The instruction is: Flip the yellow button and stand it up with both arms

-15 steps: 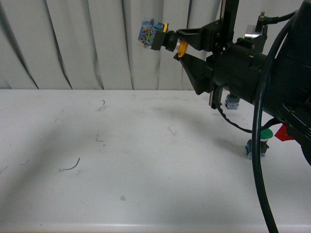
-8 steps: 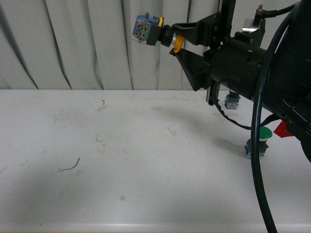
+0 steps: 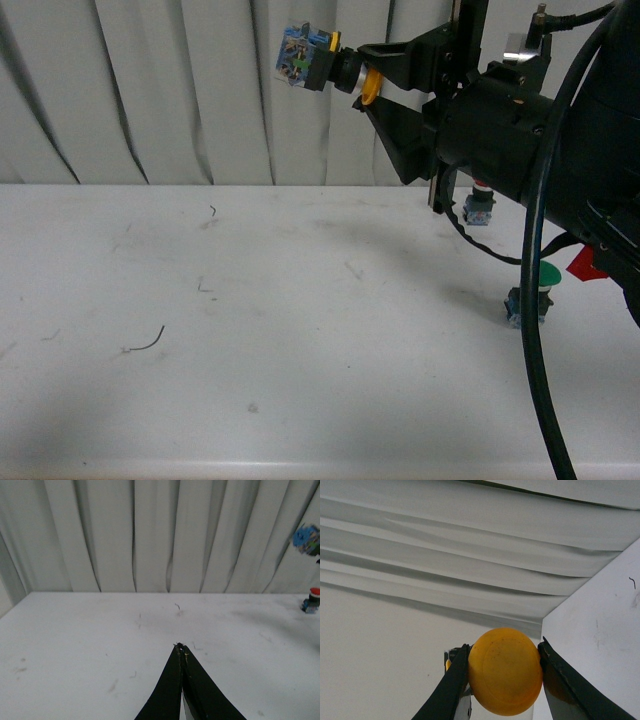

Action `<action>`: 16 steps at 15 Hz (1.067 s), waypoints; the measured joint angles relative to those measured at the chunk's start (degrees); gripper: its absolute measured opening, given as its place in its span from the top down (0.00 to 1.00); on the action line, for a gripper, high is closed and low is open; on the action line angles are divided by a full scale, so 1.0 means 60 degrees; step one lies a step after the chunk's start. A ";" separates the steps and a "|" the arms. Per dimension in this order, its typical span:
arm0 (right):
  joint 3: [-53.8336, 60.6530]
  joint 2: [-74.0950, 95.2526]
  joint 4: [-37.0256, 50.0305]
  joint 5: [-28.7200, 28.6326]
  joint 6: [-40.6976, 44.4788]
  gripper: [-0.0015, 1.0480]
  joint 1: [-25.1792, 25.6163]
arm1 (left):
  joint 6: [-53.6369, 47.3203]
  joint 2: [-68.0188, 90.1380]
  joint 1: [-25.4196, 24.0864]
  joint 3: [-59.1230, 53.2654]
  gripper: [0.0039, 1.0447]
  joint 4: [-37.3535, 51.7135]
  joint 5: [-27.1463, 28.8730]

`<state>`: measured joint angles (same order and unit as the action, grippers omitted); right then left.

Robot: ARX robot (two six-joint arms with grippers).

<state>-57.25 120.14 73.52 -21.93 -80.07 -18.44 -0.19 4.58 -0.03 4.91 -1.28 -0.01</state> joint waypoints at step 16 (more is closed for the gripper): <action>0.0066 -0.0809 -0.1439 0.0441 0.1942 0.67 0.0197 | 0.0025 -0.0688 0.0007 -0.0729 0.46 0.0178 0.0007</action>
<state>-56.86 115.28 64.88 -19.29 -68.42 -17.26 -0.03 0.45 0.01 0.54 -0.21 0.03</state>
